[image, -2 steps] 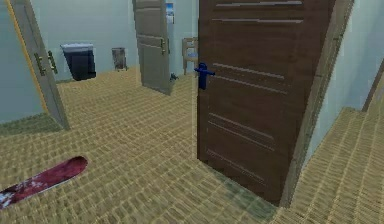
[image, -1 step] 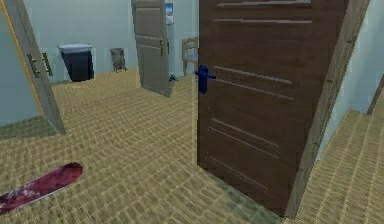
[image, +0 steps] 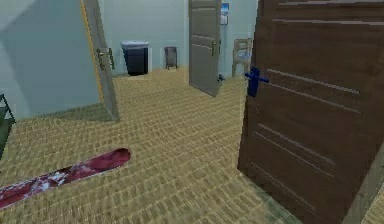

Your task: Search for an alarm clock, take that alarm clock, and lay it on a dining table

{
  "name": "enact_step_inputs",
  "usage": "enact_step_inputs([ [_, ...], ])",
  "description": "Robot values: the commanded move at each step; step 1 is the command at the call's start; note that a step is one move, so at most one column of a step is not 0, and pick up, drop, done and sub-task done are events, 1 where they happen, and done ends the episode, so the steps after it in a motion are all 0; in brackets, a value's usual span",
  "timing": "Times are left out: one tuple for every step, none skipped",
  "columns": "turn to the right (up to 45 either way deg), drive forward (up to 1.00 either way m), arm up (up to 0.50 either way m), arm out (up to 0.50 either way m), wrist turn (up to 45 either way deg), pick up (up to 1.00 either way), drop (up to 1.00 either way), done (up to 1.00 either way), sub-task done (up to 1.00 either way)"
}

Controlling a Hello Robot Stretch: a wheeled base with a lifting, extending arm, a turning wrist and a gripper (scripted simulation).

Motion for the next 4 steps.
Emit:
enact_step_inputs([
  [0.0, 1.0, 0.0, 0.0, 0.0, 0.0, 0.0, 0.0, 0.0],
  [-6.0, 0.0, 0.0, 0.0, 0.0, 0.0, 0.0, 0.0, 0.0],
  [0.0, 0.4, 0.0, 0.0, 0.0, 0.0, 0.0, 0.0, 0.0],
  [0.0, 0.35, 0.0, 0.0, 0.0, 0.0, 0.0, 0.0, 0.0],
])
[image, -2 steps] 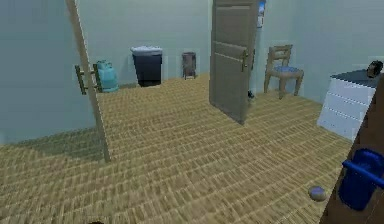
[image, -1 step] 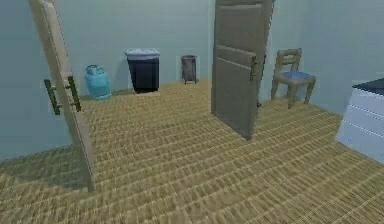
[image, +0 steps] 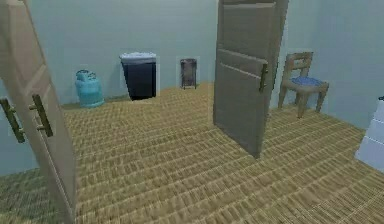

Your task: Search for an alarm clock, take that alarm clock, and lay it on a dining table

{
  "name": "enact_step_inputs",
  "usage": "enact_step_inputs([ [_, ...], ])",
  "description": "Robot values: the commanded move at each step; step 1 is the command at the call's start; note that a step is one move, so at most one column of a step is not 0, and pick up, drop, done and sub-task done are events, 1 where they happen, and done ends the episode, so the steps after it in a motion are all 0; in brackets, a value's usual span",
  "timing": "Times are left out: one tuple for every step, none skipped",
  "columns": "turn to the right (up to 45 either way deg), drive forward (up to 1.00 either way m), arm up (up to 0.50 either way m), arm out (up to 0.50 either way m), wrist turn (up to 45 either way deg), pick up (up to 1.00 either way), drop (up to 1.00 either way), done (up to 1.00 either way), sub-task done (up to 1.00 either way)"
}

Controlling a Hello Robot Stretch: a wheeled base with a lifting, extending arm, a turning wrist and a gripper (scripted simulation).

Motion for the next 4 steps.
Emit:
enact_step_inputs([
  [30.0, 0.0, 0.0, 0.0, 0.0, 0.0, 0.0, 0.0, 0.0],
  [0.0, 0.85, 0.0, 0.0, 0.0, 0.0, 0.0, 0.0, 0.0],
  [30.0, 0.0, 0.0, 0.0, 0.0, 0.0, 0.0, 0.0, 0.0],
  [0.0, 1.0, 0.0, 0.0, 0.0, 0.0, 0.0, 0.0, 0.0],
])
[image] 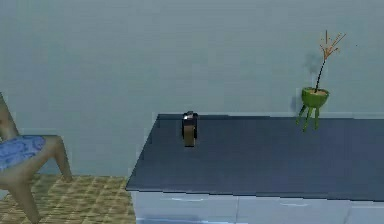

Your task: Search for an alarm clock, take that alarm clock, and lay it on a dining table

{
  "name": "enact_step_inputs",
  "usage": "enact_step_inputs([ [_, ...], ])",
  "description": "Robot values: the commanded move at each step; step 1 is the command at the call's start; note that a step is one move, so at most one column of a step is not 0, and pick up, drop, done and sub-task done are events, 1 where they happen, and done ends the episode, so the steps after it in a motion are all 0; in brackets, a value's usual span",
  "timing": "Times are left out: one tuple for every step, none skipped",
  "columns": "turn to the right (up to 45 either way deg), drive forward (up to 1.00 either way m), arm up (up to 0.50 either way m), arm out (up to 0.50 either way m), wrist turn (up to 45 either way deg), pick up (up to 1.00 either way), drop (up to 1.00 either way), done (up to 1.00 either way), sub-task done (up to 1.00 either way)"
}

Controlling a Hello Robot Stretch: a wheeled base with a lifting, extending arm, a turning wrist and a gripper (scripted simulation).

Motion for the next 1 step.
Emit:
enact_step_inputs([
  [12.0, 0.0, 0.0, 0.0, 0.0, 0.0, 0.0, 0.0, 0.0],
])
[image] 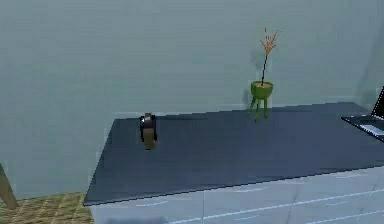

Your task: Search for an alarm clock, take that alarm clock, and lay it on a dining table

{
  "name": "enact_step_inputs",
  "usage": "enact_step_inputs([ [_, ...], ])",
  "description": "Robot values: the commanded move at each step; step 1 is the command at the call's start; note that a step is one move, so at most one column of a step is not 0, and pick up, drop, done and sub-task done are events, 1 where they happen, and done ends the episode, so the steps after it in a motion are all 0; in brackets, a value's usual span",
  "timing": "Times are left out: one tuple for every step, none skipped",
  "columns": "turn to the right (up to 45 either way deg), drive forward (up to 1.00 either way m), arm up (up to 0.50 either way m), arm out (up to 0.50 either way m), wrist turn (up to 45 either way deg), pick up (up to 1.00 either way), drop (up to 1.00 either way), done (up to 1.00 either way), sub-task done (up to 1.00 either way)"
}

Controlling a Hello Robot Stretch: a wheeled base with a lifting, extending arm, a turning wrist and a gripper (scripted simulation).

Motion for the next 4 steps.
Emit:
enact_step_inputs([
  [0.0, 0.2, 0.0, 0.0, 0.0, 0.0, 0.0, 0.0, 0.0],
  [-45.0, 0.0, 0.0, 0.0, 0.0, 0.0, 0.0, 0.0, 0.0],
  [-45.0, 0.0, 0.0, 0.0, 0.0, 0.0, 0.0, 0.0, 0.0],
  [-15.0, 0.0, 0.0, 0.0, 0.0, 0.0, 0.0, 0.0, 0.0],
])
